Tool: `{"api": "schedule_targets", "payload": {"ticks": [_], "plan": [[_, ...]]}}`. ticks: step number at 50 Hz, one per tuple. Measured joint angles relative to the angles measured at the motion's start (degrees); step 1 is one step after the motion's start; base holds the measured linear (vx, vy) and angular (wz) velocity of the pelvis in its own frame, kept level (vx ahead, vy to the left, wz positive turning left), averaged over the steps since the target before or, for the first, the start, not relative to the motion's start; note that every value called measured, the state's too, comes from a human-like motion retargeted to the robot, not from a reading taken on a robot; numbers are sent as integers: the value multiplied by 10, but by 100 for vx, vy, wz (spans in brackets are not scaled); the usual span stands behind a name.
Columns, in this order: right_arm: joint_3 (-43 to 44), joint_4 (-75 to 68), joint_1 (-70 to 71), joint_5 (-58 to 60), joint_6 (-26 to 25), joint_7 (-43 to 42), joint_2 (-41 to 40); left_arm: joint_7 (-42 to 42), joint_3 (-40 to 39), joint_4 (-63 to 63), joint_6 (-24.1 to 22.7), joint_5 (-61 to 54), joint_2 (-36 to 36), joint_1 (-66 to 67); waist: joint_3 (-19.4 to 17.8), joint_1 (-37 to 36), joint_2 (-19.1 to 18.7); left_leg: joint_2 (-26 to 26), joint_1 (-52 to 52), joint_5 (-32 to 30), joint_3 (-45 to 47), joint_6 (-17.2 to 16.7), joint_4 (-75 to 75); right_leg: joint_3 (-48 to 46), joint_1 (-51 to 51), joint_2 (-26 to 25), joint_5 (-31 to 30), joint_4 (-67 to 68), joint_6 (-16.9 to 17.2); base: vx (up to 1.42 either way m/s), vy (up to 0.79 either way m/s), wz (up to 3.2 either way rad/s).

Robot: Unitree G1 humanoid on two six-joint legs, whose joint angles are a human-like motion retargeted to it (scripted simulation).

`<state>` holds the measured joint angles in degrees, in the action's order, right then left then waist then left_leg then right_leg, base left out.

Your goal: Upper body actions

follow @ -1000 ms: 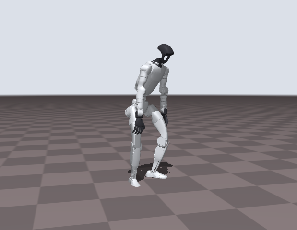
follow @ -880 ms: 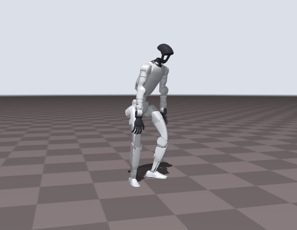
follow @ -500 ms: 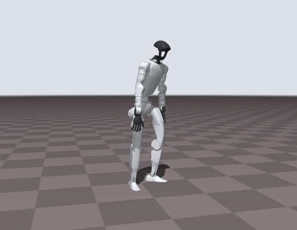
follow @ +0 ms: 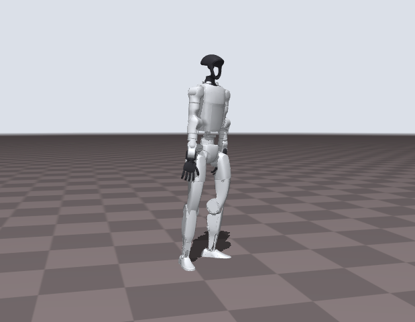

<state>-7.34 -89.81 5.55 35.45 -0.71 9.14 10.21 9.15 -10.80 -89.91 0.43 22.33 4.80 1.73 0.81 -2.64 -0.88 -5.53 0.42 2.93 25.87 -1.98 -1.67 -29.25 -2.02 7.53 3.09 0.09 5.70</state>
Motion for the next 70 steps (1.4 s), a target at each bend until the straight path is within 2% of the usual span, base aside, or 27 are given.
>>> {"api": "schedule_targets", "payload": {"ticks": [12, 23, 33, 43, 48, 53, 58, 63, 67, 70], "plan": [[-41, 16, -11, 65, 7, 5, -18, 5, -7, 2, -1, 12, -1, -4, 32, -1, 1, 0, 6, 8, 2, -2, 2, -4, -4, -2, 2, -3, 5, 2, 1, 3], [-35, 23, -1, 51, 13, -2, -14, 1, -14, -5, 6, 4, 12, -5, 35, 4, 2, -1, 5, 9, 6, -2, 2, -3, 0, -4, 0, -3, 5, 0, 0, 0], [-24, 14, -2, 29, 13, -9, -7, 2, -7, -7, 6, 3, 12, -8, 21, 3, 7, -1, -1, 6, 5, 0, -1, 0, 5, -1, -3, -2, 1, -1, 0, 0], [-26, 16, -7, 23, 26, -65, 5, 9, 11, 9, -6, 6, 5, -15, -28, 8, 6, 4, -9, -1, -7, 5, -4, -8, 5, 5, -7, 1, -1, -7, -2, 10], [-28, 8, -1, 25, 21, -73, 10, 1, 14, 8, -8, 1, 7, -20, -45, 8, 6, 8, -18, -3, -11, 8, -8, -9, 12, 10, -8, 5, -4, -6, -1, 4], [-33, 10, 39, 16, 15, -70, 14, 30, 21, 17, -3, -43, 17, -53, -74, 5, 13, 5, -54, 9, -9, 10, -48, -2, 38, 21, -5, 22, -9, -14, -10, -2], [-37, 60, 120, 2, 30, -62, 28, 13, 41, 59, -9, -64, 33, -148, -117, -10, 18, -16, -149, 53, -11, 14, -160, 14, 116, 39, 31, 102, -18, -39, -13, -2], [-61, 121, 214, 6, 45, -41, 45, 10, 88, 110, -24, -68, 71, -241, -151, -25, 13, -69, -258, 121, -12, 16, -316, 44, 214, 41, 92, 225, -34, -30, -10, -29], [-47, 156, 248, 25, 59, -21, 48, 17, 106, 102, -17, -16, 90, -310, -161, -11, -6, -98, -340, 174, -58, 19, -440, 27, 264, 57, 145, 330, -39, -15, -4, 42], [-40, 157, 265, 24, 64, -24, 47, 23, 115, 86, -10, 31, 92, -347, -174, -23, 0, -106, -364, 206, -57, 22, -504, 40, 294, 73, 175, 396, -44, -6, -1, -9]]}}
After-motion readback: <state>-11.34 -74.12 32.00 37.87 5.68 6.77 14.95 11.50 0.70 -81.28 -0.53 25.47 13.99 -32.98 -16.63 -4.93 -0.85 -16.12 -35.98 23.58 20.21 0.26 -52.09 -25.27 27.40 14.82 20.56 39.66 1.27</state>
